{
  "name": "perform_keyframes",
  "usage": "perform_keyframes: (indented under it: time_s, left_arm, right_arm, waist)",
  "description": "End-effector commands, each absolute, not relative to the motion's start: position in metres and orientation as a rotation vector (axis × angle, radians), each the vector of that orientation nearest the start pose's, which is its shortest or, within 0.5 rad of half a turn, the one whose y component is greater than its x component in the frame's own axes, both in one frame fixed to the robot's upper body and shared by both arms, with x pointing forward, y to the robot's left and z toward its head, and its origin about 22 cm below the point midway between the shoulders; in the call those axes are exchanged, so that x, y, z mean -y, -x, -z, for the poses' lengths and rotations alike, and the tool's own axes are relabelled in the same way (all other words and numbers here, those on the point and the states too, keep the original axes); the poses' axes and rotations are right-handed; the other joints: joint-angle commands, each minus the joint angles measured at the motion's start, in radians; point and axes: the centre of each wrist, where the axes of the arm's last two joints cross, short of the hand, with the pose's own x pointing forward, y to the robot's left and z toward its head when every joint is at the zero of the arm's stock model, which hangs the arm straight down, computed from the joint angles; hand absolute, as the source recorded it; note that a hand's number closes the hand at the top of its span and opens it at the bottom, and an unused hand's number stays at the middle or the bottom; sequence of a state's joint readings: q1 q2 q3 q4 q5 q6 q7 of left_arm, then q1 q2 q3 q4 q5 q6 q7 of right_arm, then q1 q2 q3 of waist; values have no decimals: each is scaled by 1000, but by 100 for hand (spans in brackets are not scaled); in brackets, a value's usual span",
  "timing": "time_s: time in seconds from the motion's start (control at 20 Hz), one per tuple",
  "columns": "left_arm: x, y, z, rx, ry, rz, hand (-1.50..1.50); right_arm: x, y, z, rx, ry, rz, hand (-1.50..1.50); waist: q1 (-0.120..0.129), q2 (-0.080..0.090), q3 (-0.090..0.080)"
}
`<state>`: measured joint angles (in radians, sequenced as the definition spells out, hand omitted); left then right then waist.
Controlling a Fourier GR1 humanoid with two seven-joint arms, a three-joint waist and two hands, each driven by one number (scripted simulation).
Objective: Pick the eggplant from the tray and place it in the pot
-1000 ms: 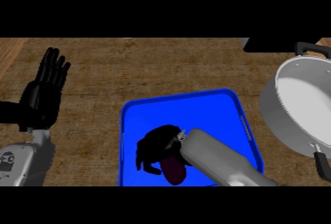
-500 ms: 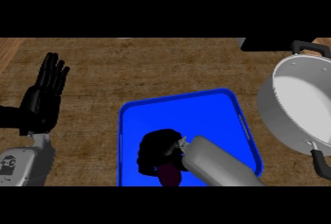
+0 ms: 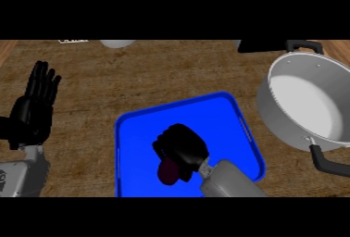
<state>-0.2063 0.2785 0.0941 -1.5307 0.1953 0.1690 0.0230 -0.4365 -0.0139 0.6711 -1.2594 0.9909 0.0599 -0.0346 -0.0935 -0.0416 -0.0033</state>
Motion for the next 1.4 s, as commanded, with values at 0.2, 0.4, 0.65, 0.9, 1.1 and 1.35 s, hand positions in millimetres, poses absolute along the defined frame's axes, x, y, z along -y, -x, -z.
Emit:
perform_keyframes:
  time_s: [0.2, 0.4, 0.65, 0.9, 1.1, 1.35]
  left_arm:
    - [-304, -285, -64, 1717, -216, -132, 0]
    - [-293, -283, -66, 1732, -171, -86, 0]
    - [-285, -288, -88, 1750, -151, -69, 0]
    - [-275, -301, -77, 1766, -130, -71, 0]
    - [-274, -305, -84, 1764, -118, -65, 0]
    - [-274, -306, -97, 1767, -119, -53, 0]
  right_arm:
    - [57, -230, -75, 1785, 838, -1076, 150]
    - [73, -210, -120, 1835, 1030, -785, 150]
    - [135, -175, -162, 1784, 1241, -633, 150]
    - [188, -140, -183, 1662, 1320, -619, 150]
    - [242, -160, -180, 1579, 1356, -612, 150]
    - [300, -182, -162, 1527, 1359, -580, 150]
  waist:
    - [-19, 3, 1]
    - [14, 12, 2]
    - [50, 26, 4]
    - [68, 39, 4]
    - [80, 43, 5]
    - [84, 42, 5]
